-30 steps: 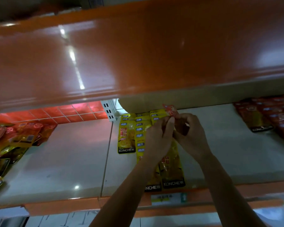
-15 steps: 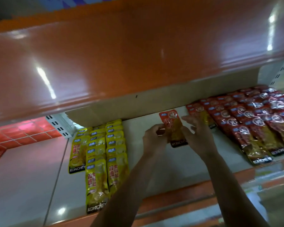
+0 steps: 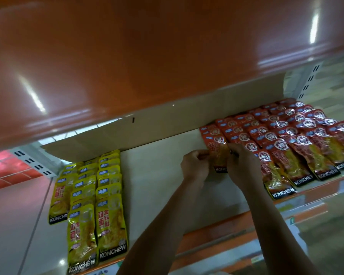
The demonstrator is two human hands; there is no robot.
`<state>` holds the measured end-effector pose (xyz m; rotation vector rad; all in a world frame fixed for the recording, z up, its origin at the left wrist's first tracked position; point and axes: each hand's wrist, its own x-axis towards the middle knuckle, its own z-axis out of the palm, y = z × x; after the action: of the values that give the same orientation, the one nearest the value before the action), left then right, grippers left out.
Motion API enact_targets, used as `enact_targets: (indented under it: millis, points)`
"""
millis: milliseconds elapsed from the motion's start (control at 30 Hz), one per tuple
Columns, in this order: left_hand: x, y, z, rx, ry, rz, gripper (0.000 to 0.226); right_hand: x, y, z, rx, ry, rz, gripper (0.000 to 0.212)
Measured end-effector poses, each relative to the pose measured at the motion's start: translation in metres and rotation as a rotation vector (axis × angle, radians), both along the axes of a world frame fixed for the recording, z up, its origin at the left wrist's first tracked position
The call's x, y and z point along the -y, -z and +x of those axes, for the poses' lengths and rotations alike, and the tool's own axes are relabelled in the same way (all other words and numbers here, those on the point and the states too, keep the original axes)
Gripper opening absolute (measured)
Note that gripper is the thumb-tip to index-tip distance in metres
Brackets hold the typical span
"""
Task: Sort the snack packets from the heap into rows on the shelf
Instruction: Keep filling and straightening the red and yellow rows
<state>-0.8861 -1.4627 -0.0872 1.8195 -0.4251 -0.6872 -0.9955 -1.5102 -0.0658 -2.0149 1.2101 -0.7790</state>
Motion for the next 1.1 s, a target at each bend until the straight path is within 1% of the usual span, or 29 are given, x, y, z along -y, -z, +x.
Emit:
enact_targets:
  millis: [67, 133, 267, 367, 667, 1100]
  points:
    - [0.007, 0.001, -0.001, 0.044, 0.019, 0.034, 0.022, 0.002, 0.001, 0.0, -0.028, -0.002, 0.006, 0.032]
    - [0.011, 0.001, -0.001, 0.088, 0.037, 0.069, 0.026, 0.003, 0.001, 0.0, -0.042, -0.002, 0.008, 0.033]
    - [0.014, 0.004, 0.001, 0.203, 0.047, 0.115, 0.022, 0.003, -0.001, 0.0, -0.06, -0.014, 0.003, 0.035]
    - [0.015, 0.007, 0.002, 0.263, 0.059, 0.095, 0.021, 0.002, -0.003, 0.001, -0.059, -0.017, 0.01, 0.038]
    - [0.019, 0.003, 0.002, 0.26, 0.068, 0.084, 0.025, 0.005, -0.003, 0.001, -0.047, -0.019, 0.012, 0.038]
    - [0.016, -0.002, 0.005, 0.345, 0.146, 0.126, 0.03, 0.005, 0.003, 0.004, -0.052, -0.026, -0.015, 0.036]
